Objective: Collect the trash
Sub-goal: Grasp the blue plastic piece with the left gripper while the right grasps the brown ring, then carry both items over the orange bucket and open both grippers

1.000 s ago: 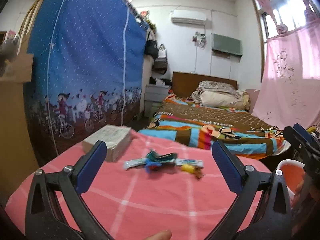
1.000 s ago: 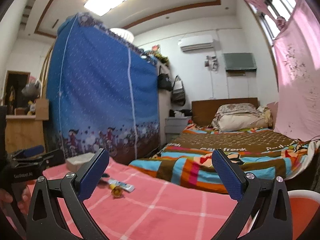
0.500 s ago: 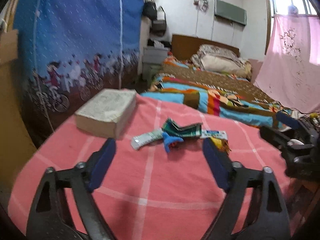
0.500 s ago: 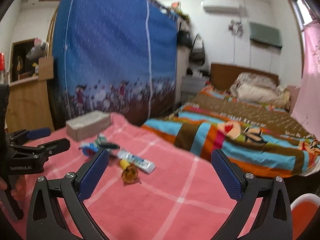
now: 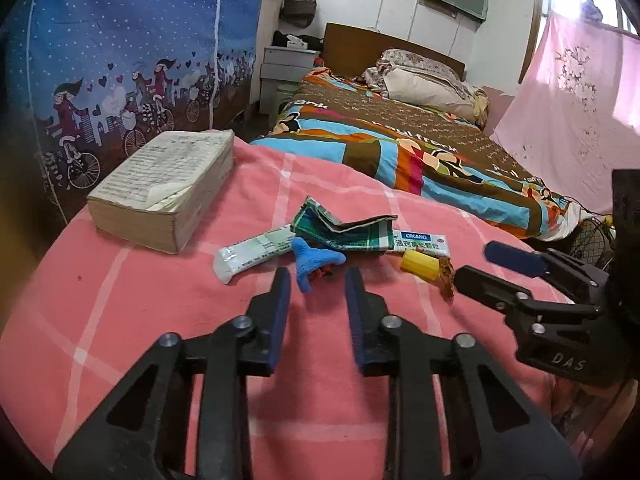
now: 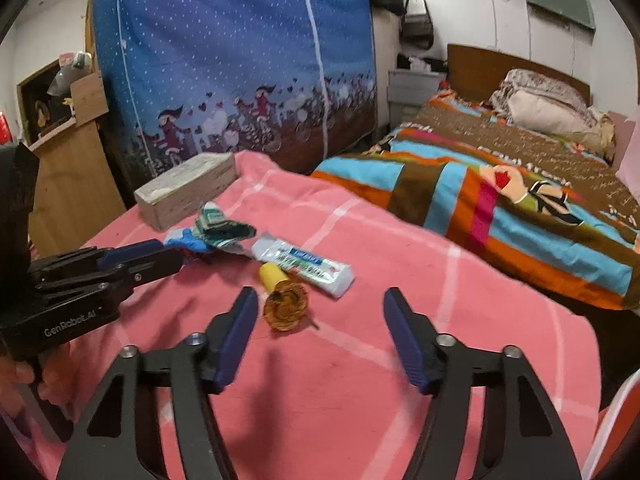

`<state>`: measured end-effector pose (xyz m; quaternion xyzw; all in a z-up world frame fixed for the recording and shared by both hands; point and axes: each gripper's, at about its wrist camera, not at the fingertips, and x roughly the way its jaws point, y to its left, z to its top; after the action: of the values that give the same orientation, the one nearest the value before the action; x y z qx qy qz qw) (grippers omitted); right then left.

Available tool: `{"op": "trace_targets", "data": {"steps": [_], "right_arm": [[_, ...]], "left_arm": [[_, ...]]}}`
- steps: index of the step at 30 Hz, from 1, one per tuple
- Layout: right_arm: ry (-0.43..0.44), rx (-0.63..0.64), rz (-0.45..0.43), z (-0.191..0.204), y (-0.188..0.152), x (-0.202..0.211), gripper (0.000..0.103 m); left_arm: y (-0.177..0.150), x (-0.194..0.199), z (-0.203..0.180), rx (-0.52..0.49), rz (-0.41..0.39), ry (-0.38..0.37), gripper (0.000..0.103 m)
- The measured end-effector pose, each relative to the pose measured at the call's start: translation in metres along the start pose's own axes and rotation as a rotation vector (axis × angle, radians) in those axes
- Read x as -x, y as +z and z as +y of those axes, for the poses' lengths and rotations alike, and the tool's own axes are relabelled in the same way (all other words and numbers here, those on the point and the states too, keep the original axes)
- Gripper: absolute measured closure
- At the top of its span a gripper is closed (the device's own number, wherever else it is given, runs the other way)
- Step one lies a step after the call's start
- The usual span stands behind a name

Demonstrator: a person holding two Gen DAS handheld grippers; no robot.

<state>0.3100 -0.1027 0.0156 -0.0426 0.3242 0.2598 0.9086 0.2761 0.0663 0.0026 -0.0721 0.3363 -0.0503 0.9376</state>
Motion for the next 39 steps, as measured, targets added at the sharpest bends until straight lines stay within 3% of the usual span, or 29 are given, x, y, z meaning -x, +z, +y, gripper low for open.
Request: {"op": "trace_targets", "data": {"steps": [5, 13, 22, 28, 39], "right_arm": [[0.057, -0.035, 0.052, 0.001, 0.002, -0.013, 0.051], [0.103, -0.056, 0.073, 0.001, 0.001, -0.018, 0.078], [0.091, -0.034, 0.045, 0.006, 0.0, -0.012, 0.079], [0.056, -0.045, -0.031, 0.004, -0.002, 0.004, 0.079], [0.039, -0.078, -0.306, -0.004, -0.011, 0.056, 0.079]], "left_arm": [[0.002, -0.005, 0.0, 0.002, 0.02, -0.003, 0.08], [0.004, -0.006, 0.002, 0.015, 0.012, -0.013, 0.091], [0.001, 0.004, -0.006, -0.007, -0.032, -0.017, 0.093], [-0.004, 0.019, -0.016, -0.029, -0.094, -0.029, 0.093], [-0.013, 0.053, -0.035, -0.056, -0.257, -0.088, 0.093]]}}
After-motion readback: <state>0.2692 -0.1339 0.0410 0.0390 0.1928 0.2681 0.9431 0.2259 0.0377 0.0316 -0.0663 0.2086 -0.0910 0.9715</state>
